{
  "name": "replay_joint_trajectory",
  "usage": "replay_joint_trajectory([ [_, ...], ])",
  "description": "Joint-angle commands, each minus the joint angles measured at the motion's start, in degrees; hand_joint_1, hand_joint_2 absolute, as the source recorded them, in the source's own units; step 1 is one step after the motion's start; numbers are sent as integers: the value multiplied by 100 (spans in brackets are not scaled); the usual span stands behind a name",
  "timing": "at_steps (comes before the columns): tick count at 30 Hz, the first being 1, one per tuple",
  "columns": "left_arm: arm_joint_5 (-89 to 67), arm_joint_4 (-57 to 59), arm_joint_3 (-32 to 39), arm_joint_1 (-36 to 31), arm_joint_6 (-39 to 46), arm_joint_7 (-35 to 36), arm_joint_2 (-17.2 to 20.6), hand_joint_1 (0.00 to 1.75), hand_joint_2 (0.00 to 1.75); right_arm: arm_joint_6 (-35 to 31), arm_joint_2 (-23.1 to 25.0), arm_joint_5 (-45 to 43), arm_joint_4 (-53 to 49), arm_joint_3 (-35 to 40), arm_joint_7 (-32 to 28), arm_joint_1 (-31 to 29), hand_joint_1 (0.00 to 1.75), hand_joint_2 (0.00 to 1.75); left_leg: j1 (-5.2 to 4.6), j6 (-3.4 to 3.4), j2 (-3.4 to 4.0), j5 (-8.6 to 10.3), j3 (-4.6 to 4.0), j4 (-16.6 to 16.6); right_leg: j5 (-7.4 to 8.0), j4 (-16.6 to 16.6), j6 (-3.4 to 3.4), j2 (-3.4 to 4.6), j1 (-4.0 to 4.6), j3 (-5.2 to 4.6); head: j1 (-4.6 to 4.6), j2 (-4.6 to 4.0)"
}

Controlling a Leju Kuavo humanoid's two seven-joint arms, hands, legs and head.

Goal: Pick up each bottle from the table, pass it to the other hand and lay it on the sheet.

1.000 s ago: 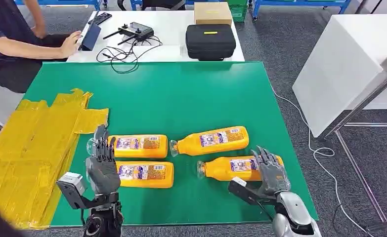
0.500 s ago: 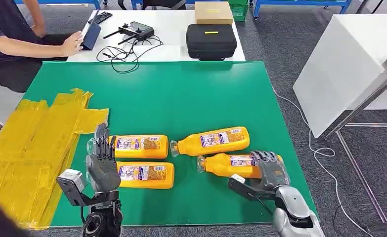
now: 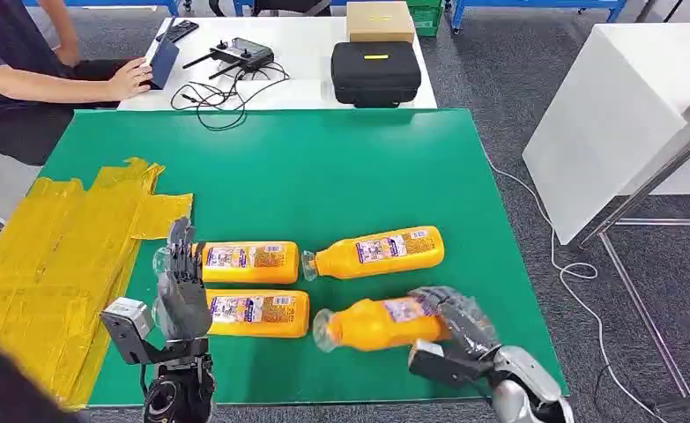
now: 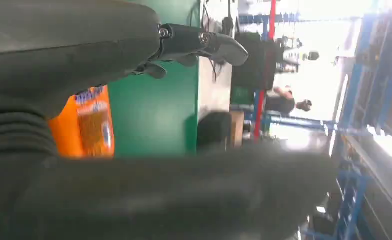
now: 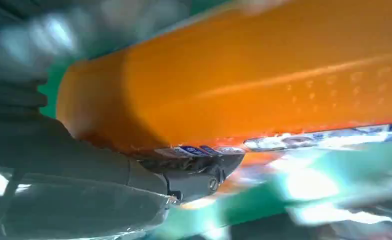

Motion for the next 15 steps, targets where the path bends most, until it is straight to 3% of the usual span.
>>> replay_joint_trajectory([
  [1,37,-88,406,-121,-26,4,140,0,175,202,-36,-1608,-2060,211,-199,265,175,175,-5,-5,14,-15,1,0,-16,14,-2,-3,-4,-11,-2,0],
  [2,52,-126,427,-113,-22,-12,158,0,175,147,-113,-1750,-2002,338,-190,253,175,175,-1,-7,4,0,-10,-2,-6,3,2,-8,-1,-29,2,0],
  [4,203,-321,463,79,-73,-192,187,0,175,-681,-273,-1190,-1626,806,158,80,175,175,2,-8,8,-8,13,-7,-15,-3,5,-10,4,-7,4,0],
  [6,213,-392,463,161,-82,-206,200,0,175,-791,-277,-1218,-1491,910,176,0,175,175,1,-10,35,-7,10,-10,-7,-3,3,20,3,-17,2,0],
  [10,302,-487,357,302,-178,-266,200,0,175,-1097,-251,-1073,-964,1233,399,-258,175,175,-1,-8,11,-1,-12,-8,-7,-1,3,-1,-1,-30,2,0],
  [15,560,-465,-103,339,-275,-300,238,0,175,-1896,497,-1096,1817,1675,466,-2000,175,175,6,-11,57,-1,-16,-17,12,-17,0,48,7,-35,2,0],
])
